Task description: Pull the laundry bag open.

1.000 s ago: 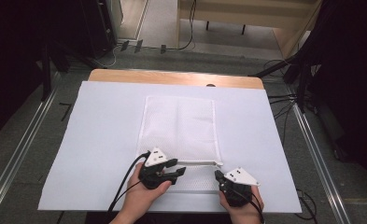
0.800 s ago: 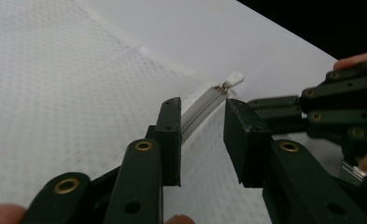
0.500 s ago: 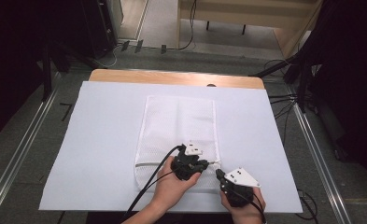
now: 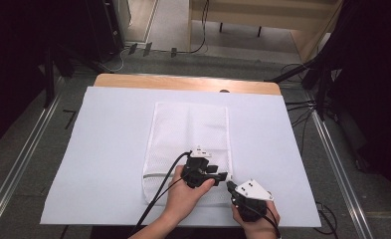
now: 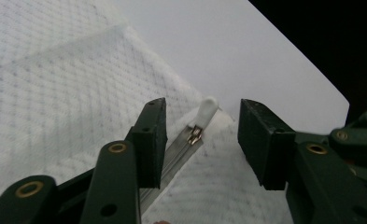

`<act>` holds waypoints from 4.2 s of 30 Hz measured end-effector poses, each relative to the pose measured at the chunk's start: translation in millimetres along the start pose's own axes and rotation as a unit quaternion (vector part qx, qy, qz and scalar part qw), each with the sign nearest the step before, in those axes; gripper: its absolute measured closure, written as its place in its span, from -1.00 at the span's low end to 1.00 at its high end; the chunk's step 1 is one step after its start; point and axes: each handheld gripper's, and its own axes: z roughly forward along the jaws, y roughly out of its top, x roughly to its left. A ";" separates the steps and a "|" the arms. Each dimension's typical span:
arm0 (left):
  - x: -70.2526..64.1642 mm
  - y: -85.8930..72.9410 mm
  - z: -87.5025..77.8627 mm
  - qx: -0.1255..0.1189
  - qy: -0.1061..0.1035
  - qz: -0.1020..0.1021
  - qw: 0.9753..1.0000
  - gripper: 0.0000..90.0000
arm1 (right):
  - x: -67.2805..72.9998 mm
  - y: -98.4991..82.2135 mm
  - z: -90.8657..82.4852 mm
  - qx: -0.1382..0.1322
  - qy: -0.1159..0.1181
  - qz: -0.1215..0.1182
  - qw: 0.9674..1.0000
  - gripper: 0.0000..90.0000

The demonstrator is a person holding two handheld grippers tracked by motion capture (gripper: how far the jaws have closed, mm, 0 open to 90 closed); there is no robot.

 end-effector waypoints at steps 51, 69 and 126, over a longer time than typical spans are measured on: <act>21.6 -26.5 -34.0 -0.009 0.003 0.001 1.000 0.95 | -3.2 7.7 -6.5 -0.020 -0.003 0.080 0.997 1.00; 55.1 -40.3 -60.7 -0.014 0.045 -0.026 0.999 0.95 | -20.1 6.7 -15.5 -0.035 -0.019 0.107 0.994 1.00; 167.2 -134.9 -265.0 -0.179 0.149 0.016 0.972 -1.00 | -147.1 -30.9 -33.1 -0.062 -0.032 0.142 0.987 -1.00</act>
